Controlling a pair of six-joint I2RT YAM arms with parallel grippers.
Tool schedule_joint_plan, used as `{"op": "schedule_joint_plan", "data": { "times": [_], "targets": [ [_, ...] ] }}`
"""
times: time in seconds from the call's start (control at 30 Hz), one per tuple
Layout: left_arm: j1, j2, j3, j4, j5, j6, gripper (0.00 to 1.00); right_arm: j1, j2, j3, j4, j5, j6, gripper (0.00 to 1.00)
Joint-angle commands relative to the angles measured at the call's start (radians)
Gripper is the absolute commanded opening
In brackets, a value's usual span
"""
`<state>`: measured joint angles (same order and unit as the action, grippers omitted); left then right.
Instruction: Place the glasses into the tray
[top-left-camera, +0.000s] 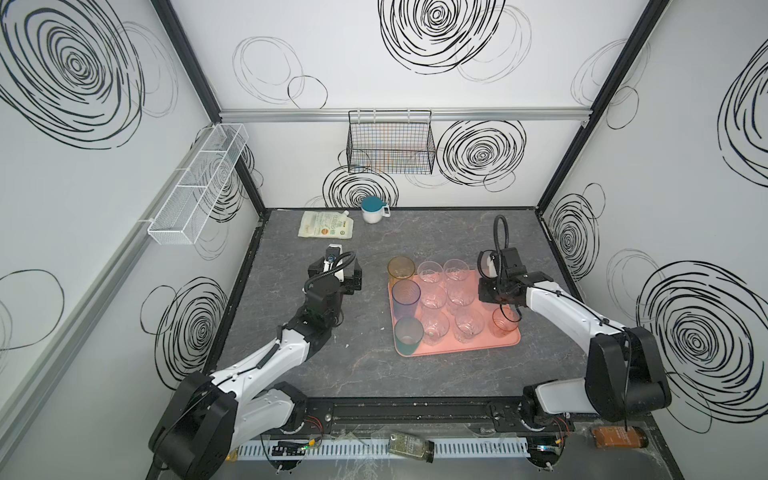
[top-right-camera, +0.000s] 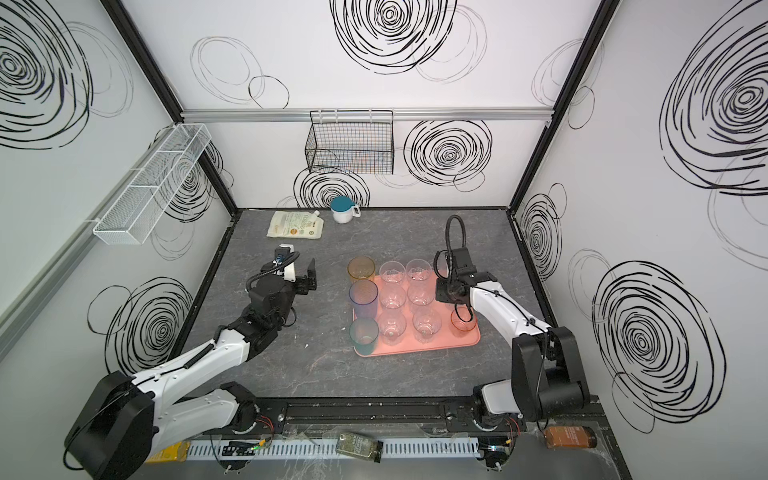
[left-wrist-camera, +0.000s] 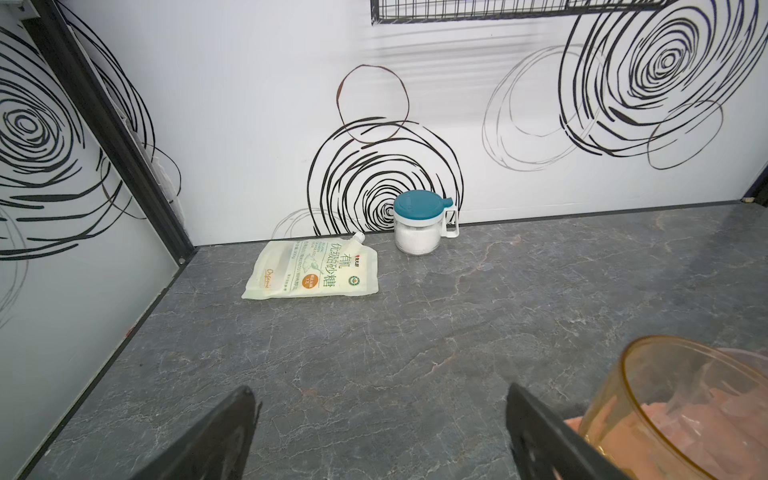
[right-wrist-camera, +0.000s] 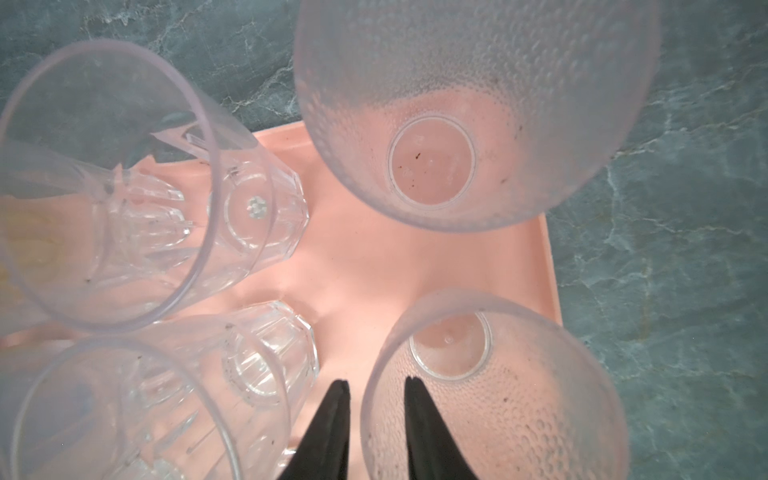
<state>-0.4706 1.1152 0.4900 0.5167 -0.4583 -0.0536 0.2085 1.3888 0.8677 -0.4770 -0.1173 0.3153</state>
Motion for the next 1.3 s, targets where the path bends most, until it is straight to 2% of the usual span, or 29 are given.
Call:
{"op": "schedule_joint_plan", "data": {
  "times": [0.0, 0.13, 0.23, 0.33, 0.4, 0.47, 0.53, 0.57, 0.67, 0.83, 0.93, 1.03, 1.13, 1.27],
  "targets": [
    [-0.004, -0.013, -0.004, 0.024, -0.019, -0.005, 0.96, 0.003, -0.026, 0.076, -0.065, -0.007, 0.002, 0.32],
    [-0.002, -0.016, -0.007, 0.019, -0.037, 0.000, 0.96, -0.006, -0.114, 0.145, -0.126, 0.031, -0.003, 0.39],
    [-0.001, -0.025, -0.003, 0.013, -0.040, -0.007, 0.96, -0.021, -0.187, 0.145, -0.077, 0.106, 0.006, 0.45],
    [0.007, -0.046, -0.022, 0.028, -0.054, -0.021, 0.96, -0.054, -0.284, 0.036, 0.140, 0.287, 0.078, 0.57],
    [0.017, -0.058, -0.064, 0.091, -0.116, -0.016, 0.96, -0.079, -0.349, -0.111, 0.352, 0.418, 0.088, 0.68],
    [0.033, -0.079, -0.129, 0.161, -0.212, 0.006, 0.96, -0.114, -0.414, -0.262, 0.602, 0.479, 0.051, 0.72],
    [0.035, -0.108, -0.186, 0.210, -0.311, 0.040, 0.96, -0.142, -0.451, -0.360, 0.772, 0.507, 0.044, 0.73],
    [0.039, -0.123, -0.217, 0.236, -0.325, 0.052, 0.96, -0.156, -0.454, -0.405, 0.840, 0.523, 0.037, 0.73],
    [0.084, -0.135, -0.271, 0.269, -0.278, 0.054, 0.96, -0.194, -0.387, -0.487, 0.944, 0.575, 0.062, 0.73],
    [0.202, -0.032, -0.293, 0.329, -0.171, 0.002, 0.96, -0.209, -0.240, -0.477, 0.939, 0.589, 0.138, 0.74],
    [0.266, 0.030, -0.293, 0.356, -0.079, -0.029, 0.96, -0.213, -0.193, -0.481, 1.002, 0.551, 0.107, 0.74],
    [0.328, 0.059, -0.283, 0.350, 0.000, -0.053, 0.96, -0.216, -0.177, -0.496, 1.060, 0.517, 0.023, 0.74],
    [0.366, 0.056, -0.307, 0.415, 0.061, -0.057, 0.96, -0.230, -0.165, -0.538, 1.088, 0.504, 0.022, 0.73],
    [0.421, 0.075, -0.332, 0.515, 0.147, -0.077, 0.96, -0.232, -0.116, -0.604, 1.227, 0.520, 0.026, 0.73]
  ]
}}
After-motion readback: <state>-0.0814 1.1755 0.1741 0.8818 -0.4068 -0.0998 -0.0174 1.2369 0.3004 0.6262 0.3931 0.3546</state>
